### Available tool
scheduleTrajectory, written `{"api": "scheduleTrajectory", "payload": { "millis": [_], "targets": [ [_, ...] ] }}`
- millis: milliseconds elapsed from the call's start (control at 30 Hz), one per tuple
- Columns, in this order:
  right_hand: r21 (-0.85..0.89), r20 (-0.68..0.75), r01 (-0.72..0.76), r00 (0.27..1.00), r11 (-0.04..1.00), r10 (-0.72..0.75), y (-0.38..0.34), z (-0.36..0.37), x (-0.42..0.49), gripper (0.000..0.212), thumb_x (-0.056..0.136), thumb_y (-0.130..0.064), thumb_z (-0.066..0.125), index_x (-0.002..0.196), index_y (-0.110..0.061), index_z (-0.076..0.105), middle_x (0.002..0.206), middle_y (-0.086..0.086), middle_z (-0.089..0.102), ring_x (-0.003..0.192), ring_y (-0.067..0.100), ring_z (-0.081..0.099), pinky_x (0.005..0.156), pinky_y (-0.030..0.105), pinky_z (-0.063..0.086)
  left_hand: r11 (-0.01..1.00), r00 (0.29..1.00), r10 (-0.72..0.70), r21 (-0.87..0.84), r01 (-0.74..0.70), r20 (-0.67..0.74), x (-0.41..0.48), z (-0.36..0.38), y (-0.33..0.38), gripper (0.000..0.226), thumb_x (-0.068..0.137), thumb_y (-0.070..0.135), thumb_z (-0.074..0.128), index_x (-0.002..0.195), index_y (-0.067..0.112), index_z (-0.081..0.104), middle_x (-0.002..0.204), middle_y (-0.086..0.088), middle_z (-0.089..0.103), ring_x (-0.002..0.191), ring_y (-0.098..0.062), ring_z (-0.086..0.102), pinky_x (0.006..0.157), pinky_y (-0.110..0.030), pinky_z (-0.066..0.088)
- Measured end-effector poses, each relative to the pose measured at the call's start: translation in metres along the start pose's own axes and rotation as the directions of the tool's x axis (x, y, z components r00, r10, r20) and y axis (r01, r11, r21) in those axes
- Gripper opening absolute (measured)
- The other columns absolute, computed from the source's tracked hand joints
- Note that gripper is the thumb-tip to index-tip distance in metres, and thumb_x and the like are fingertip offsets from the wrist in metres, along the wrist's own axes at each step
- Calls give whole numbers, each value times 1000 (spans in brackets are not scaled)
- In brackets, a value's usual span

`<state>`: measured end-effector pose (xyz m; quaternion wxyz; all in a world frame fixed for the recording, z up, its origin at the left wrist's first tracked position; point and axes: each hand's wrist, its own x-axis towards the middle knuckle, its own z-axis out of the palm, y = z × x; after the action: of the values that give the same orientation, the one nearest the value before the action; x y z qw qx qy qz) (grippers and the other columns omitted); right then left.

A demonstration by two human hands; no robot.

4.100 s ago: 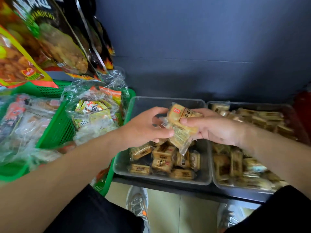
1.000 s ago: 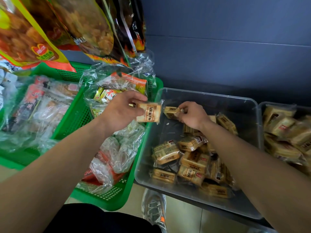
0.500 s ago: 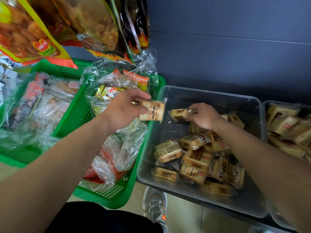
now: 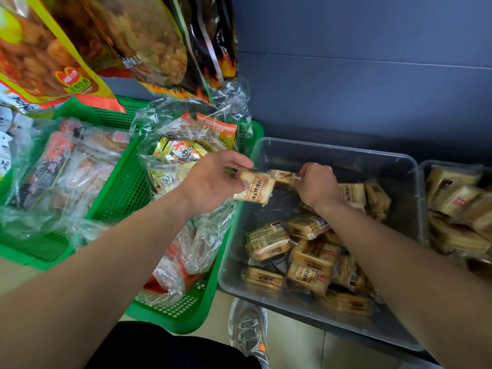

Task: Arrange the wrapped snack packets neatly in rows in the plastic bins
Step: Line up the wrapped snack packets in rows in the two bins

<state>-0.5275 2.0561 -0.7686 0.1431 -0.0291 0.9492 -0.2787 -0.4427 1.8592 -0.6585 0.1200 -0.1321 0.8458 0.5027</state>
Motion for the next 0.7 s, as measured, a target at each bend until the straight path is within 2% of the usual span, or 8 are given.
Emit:
{"api": "scheduleTrajectory", "payload": {
  "millis": [100,167,233,367,433,533,600,700],
  "targets": [
    [3,-51,74,996,997,-74,5,-14,-8,31,94,-33,71,116,-12,66,100,6,71,92,24,69,85,38,58,1000,1000,21,-12,-20,12,2,2,0,35,89,-7,70,104,25,66,109,4,65,92,-10,67,67,-14,52],
    [147,-34,185,983,972,-182,7,-31,-16,27,98,-22,63,125,-18,65,107,-3,71,95,15,68,86,29,55,999,999,35,-19,-34,24,2,2,2,35,88,-7,70,104,25,66,109,4,66,93,-10,67,69,-15,53],
    [364,105,238,950,901,-294,3,-49,-26,41,96,-10,60,133,-26,61,117,-11,68,98,6,66,87,25,51,998,998,58,11,-59,38,1,4,6,34,89,-4,71,110,22,67,110,7,65,94,-4,65,71,-11,52],
    [498,298,204,873,843,-387,-11,-60,-34,63,86,-18,77,142,-30,50,118,-7,67,91,15,71,73,26,49,993,992,114,35,-116,45,1,13,13,39,86,-8,72,118,13,64,103,4,64,81,6,63,71,-7,47],
    [531,311,134,888,837,-340,-14,-61,-36,73,79,-17,85,141,-25,47,113,-1,70,91,15,71,69,21,48,993,993,109,41,-111,46,1,16,16,43,85,-8,72,120,15,61,105,1,63,79,-4,64,72,-13,50],
    [615,371,26,872,788,-319,-14,-70,-38,49,82,-9,82,125,-13,59,109,1,74,89,9,69,70,17,48,996,996,82,39,-84,46,0,19,22,48,87,-8,70,124,20,58,111,-1,58,85,-14,63,76,-20,53],
    [652,362,17,871,758,-332,-11,-75,-38,34,86,-11,77,117,-14,65,107,-3,76,93,7,70,80,26,51,995,993,94,32,-96,68,0,19,24,45,87,-6,71,123,19,60,110,-3,60,90,-16,64,79,-20,53],
    [759,325,-63,899,648,-294,-9,-80,-36,31,89,-10,73,118,-12,64,110,2,75,103,18,72,86,36,57,992,991,106,58,-111,80,-1,18,26,27,87,6,75,110,18,69,99,3,71,94,-13,68,88,-20,52]
  ]
}}
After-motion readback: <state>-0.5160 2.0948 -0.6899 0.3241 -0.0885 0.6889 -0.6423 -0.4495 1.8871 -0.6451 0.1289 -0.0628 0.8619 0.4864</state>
